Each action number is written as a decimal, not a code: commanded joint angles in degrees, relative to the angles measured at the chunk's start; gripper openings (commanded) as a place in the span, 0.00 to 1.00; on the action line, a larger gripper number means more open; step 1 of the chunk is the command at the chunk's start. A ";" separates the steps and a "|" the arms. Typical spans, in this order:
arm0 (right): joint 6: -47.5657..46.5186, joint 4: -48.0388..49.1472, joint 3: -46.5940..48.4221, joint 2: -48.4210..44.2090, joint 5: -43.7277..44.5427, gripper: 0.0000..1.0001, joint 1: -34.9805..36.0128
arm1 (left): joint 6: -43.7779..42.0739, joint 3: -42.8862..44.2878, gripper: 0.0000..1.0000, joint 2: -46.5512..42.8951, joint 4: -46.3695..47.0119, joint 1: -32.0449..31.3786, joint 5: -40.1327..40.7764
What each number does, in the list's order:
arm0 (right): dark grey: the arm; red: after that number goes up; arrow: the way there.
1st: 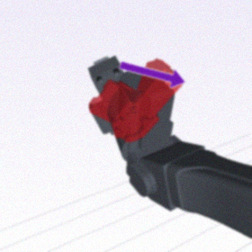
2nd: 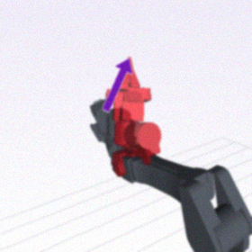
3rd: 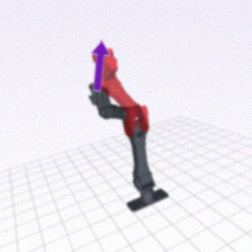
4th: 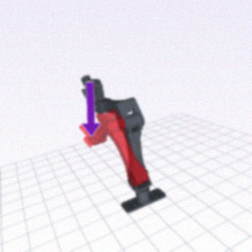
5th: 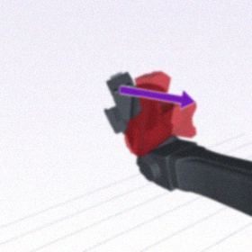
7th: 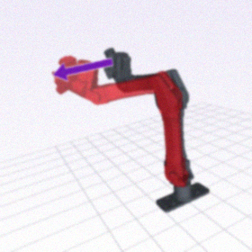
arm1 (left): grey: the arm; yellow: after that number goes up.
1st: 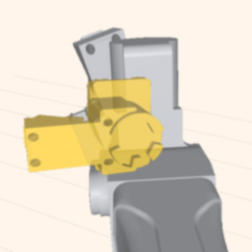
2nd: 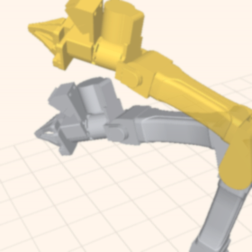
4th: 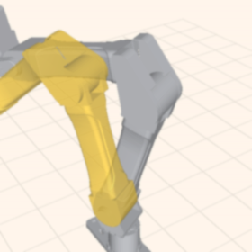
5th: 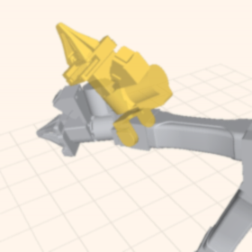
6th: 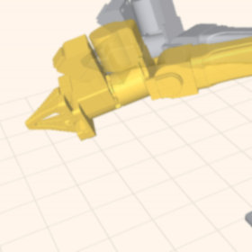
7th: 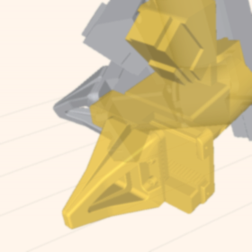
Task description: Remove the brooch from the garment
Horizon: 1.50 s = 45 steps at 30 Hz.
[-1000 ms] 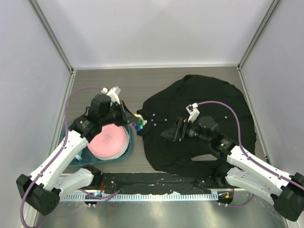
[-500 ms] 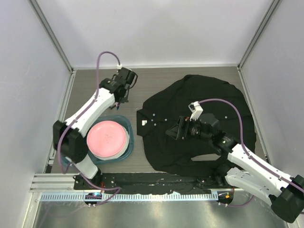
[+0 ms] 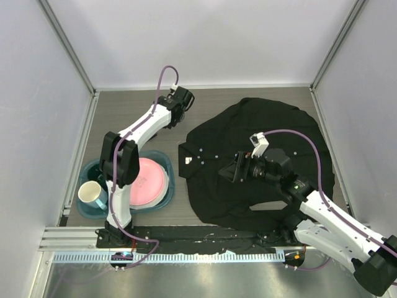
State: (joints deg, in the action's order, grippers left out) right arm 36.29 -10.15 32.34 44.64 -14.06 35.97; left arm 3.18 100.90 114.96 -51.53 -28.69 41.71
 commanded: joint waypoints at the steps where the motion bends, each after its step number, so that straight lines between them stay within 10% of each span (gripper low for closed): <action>1: -0.61 0.92 0.88 -0.17 -0.96 0.79 -0.28 | -2.92 3.86 0.00 4.65 4.24 0.21 6.44; 45: -1.14 1.45 0.71 2.64 -5.45 0.79 -3.27 | -11.18 8.17 0.00 18.02 10.66 6.98 8.38</action>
State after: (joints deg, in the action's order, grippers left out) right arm 36.05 -10.79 32.32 47.05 -18.22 33.23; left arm -7.03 106.34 132.35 -42.11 -22.41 48.90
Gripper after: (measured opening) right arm 0.789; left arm 0.041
